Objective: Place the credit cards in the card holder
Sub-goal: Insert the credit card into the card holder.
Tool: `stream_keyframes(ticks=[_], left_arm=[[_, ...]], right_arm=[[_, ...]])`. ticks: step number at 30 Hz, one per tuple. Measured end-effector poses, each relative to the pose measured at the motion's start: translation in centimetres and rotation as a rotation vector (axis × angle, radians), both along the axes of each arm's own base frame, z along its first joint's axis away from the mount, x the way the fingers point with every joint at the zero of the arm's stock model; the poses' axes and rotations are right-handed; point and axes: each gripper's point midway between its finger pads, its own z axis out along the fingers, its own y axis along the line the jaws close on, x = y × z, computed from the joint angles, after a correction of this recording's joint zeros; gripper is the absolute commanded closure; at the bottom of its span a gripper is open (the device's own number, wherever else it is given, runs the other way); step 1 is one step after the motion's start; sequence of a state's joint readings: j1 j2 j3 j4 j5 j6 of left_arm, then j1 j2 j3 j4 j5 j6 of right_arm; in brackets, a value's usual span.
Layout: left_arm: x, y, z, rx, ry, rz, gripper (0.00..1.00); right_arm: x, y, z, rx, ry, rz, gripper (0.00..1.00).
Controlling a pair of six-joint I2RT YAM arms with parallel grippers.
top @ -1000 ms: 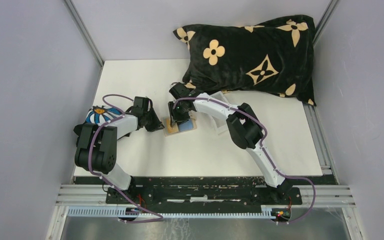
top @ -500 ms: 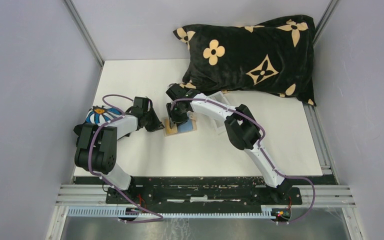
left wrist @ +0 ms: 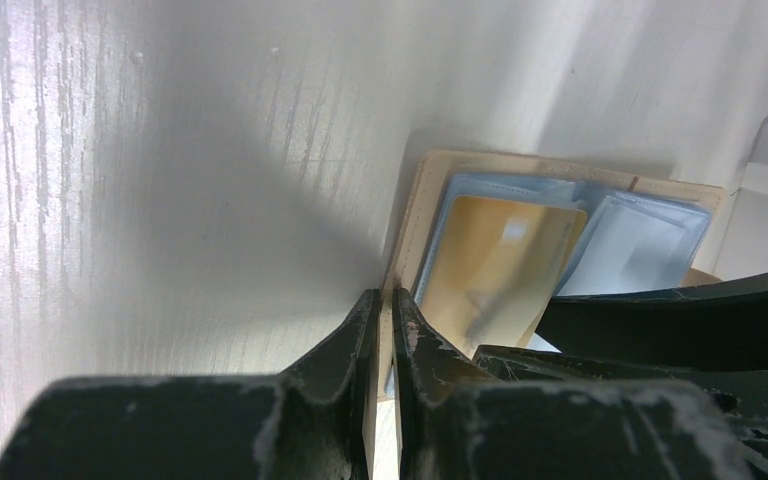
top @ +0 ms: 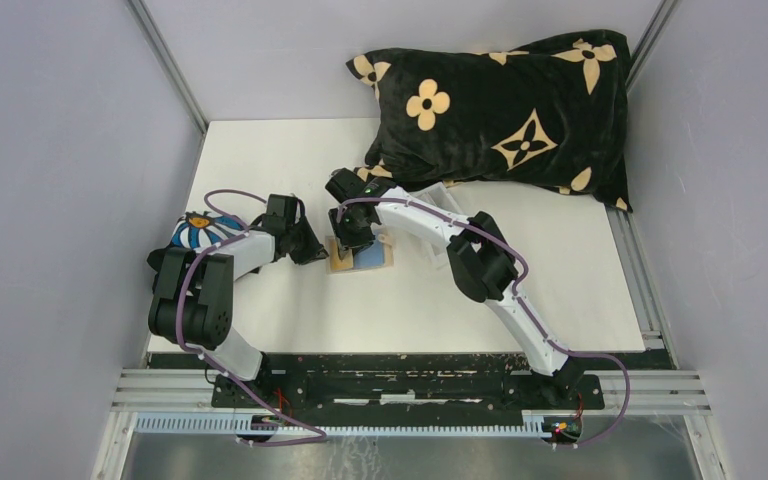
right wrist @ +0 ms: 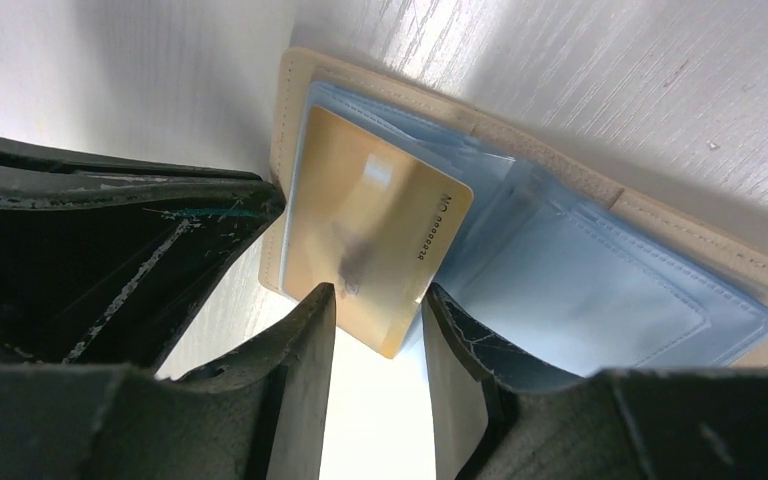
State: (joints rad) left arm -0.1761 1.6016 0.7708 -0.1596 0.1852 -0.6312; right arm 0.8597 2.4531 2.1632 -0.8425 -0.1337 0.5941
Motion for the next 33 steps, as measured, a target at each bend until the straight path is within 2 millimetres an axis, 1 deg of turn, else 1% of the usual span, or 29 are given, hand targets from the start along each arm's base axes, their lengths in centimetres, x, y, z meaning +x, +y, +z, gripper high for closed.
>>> stream_keyframes(ticks=[17, 23, 33], left_arm=[[-0.5, 0.1, 0.0, 0.003, 0.017, 0.0, 0.82], [-0.5, 0.1, 0.0, 0.003, 0.018, 0.0, 0.82], [-0.5, 0.1, 0.0, 0.003, 0.017, 0.0, 0.82]], right_arm=[[0.4, -0.4, 0.1, -0.026, -0.041, 0.032, 0.54], [0.4, -0.8, 0.0, -0.048, -0.046, 0.04, 0.54], [0.5, -1.2, -0.1, -0.065, -0.051, 0.045, 0.55]])
